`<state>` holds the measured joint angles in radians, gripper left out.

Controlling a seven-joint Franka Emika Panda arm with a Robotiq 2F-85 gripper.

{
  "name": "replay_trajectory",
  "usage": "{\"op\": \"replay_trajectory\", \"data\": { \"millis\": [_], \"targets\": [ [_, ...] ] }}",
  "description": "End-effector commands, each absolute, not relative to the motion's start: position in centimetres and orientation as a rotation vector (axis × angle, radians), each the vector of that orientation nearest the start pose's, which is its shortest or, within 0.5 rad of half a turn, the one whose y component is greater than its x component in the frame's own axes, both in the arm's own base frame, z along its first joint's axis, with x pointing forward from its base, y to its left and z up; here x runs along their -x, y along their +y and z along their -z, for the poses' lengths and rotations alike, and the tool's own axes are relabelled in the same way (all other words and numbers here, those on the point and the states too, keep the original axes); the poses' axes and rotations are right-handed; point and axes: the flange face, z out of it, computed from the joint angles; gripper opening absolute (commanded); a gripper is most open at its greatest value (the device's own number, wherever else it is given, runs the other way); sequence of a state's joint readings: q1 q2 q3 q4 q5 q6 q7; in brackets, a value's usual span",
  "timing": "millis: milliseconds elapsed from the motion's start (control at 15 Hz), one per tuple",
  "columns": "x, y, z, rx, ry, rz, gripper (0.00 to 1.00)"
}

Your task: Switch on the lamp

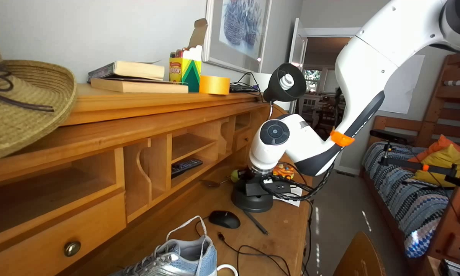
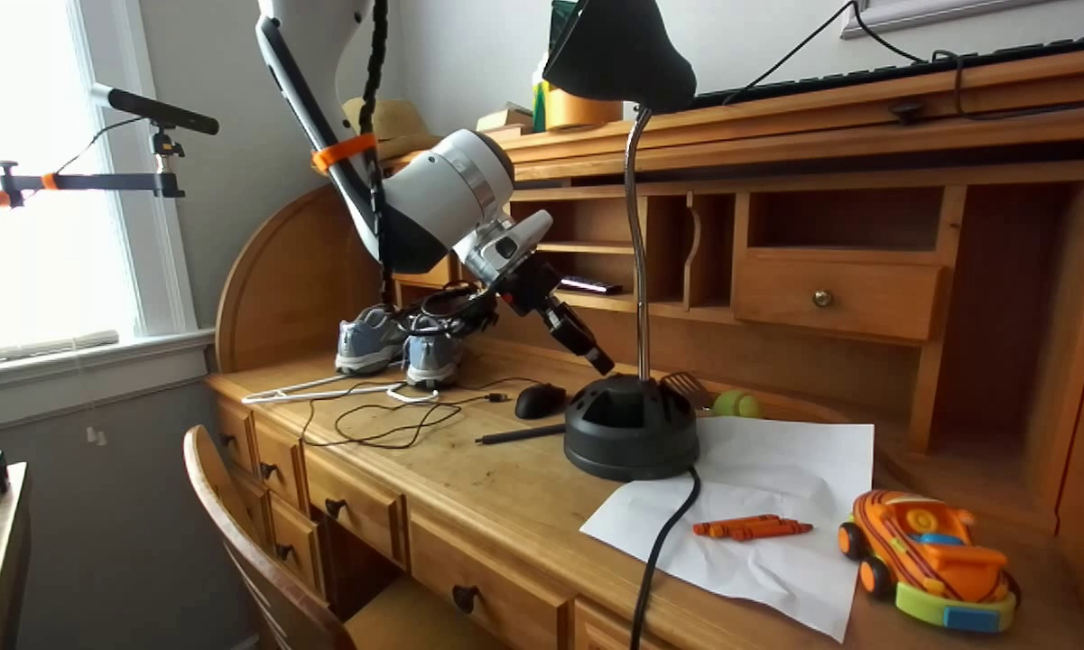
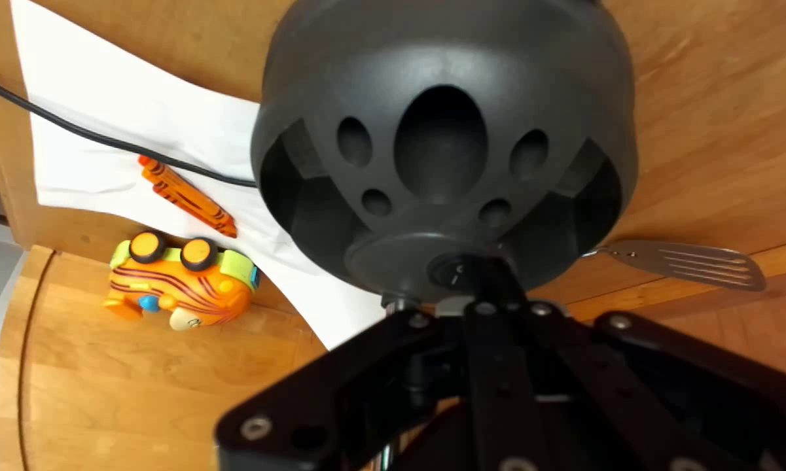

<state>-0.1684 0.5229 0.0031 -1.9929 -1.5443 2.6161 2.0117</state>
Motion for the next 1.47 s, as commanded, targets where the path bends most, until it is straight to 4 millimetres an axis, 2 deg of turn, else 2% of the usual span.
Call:
{"op": "replay_trajectory", "data": {
  "millis": [0, 133, 333, 400, 467, 667, 800, 933, 1133, 1200, 1400],
  "targets": [
    [-58.0, -7.6, -21.7, 3.038, 1.310, 1.202, 0.00],
    [-57.2, -7.8, -23.2, 3.062, 1.318, 1.159, 0.00],
    [-54.3, -7.6, -25.3, 3.133, 1.128, 0.967, 0.00],
    [-53.2, -7.4, -25.8, 3.148, 1.061, 0.922, 0.26],
    [-52.0, -7.2, -26.5, 3.160, 0.990, 0.888, 0.27],
    [-47.7, -6.8, -26.4, 3.242, 0.789, 0.741, 0.49],
    [-45.3, -6.6, -25.7, 3.287, 0.695, 0.623, 0.62],
    [-43.3, -6.2, -24.8, 3.315, 0.603, 0.503, 0.78],
    [-41.9, -5.8, -24.2, 3.347, 0.468, 0.350, 0.99],
    [-41.8, -5.5, -24.0, 3.350, 0.427, 0.293, 1.00],
    [-42.3, -5.2, -25.1, 3.355, 0.373, 0.103, 1.00]
  ]
}}
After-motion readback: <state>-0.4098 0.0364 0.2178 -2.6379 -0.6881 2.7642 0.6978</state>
